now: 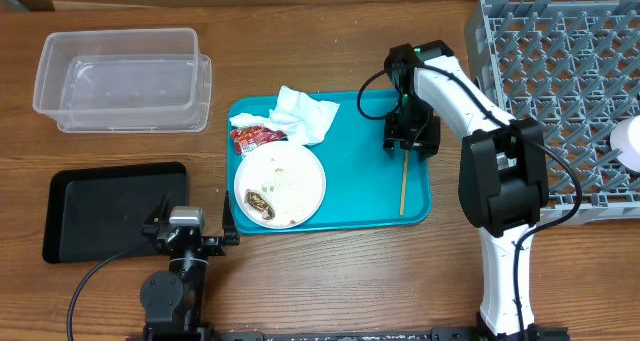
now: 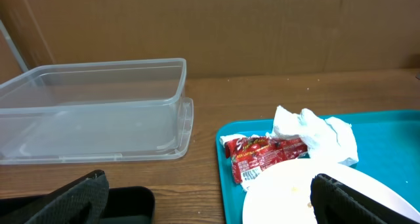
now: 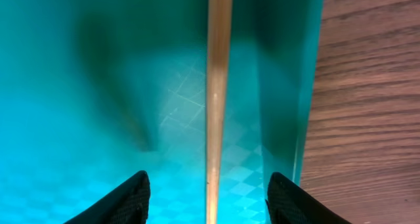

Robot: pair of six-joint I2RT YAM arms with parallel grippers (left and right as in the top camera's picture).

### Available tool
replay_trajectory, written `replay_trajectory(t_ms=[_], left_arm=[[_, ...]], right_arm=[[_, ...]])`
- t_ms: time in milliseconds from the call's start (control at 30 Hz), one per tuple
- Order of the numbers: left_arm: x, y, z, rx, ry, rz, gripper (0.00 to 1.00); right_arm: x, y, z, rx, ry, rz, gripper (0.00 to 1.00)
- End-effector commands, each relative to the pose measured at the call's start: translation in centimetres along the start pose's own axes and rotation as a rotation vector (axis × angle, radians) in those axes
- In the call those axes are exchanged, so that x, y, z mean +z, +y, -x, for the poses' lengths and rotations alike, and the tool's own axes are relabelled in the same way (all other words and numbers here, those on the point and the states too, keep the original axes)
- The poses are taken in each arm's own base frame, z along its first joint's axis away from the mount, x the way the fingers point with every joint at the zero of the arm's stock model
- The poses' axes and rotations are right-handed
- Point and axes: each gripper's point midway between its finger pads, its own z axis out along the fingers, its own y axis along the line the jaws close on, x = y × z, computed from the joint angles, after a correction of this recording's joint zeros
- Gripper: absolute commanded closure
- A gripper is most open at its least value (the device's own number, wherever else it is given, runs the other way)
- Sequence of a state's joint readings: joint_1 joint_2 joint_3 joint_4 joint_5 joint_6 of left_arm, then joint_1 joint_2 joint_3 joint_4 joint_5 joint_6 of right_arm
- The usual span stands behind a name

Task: Sort waste into correct bins and load items into the dishwasher
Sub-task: 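Return the right gripper to grasp the second chopstick, then carry the second chopstick to the rack and release it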

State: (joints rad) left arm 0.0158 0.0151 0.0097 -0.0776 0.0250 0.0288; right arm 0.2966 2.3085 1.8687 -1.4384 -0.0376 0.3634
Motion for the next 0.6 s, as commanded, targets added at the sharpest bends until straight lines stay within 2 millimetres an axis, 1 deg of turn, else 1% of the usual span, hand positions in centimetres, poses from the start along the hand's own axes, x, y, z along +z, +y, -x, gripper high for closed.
replay_trajectory(t_ms=[0,67,200,267,300,333,367,433,467,567], left_arm=[[0.0,0.3,0.0,-0.007,-0.004,0.016,0.00],[0.0,0.4,0.0,-0.007,-0.004,0.016,0.00],[0.0,0.3,0.0,-0.007,-0.004,0.016,0.00],[0.0,0.4,0.0,-0.007,-0.004,0.016,0.00],[0.0,0.4,0.0,-0.007,-0.004,0.016,0.00],[0.0,0.4,0.0,-0.007,-0.004,0.016,0.00],[0.0,0.4,0.0,-0.007,-0.004,0.016,0.00],[0.0,0.4,0.0,-0.007,-0.004,0.016,0.00],[0.0,0.4,0.0,-0.007,-0.004,0.016,0.00],[0.0,0.3,0.0,-0.007,-0.004,0.016,0.00]], right_arm=[[-1.1,0.5,0.0,-0.003,-0.041,0.022,0.42],[-0.7,0.6,0.4,-0.003,-0.056,0.025,0.45],[0.8,0.7,0.9,-0.004,-0.070,0.033,0.59],[1.5,0.7,0.9,-0.003,-0.071,0.035,0.71],[1.9,0.8,0.9,-0.004,-0.069,0.041,0.83],[2.1,0.8,0.9,0.002,-0.070,0.041,0.92],[2.3,0.8,0.9,0.014,-0.070,0.042,0.96],[2.2,1.0,0.9,0.025,-0.068,0.053,0.96],[1.8,1.2,0.9,0.024,-0.069,0.066,0.96],[0.0,1.3,1.4,0.023,-0.094,0.084,0.96]])
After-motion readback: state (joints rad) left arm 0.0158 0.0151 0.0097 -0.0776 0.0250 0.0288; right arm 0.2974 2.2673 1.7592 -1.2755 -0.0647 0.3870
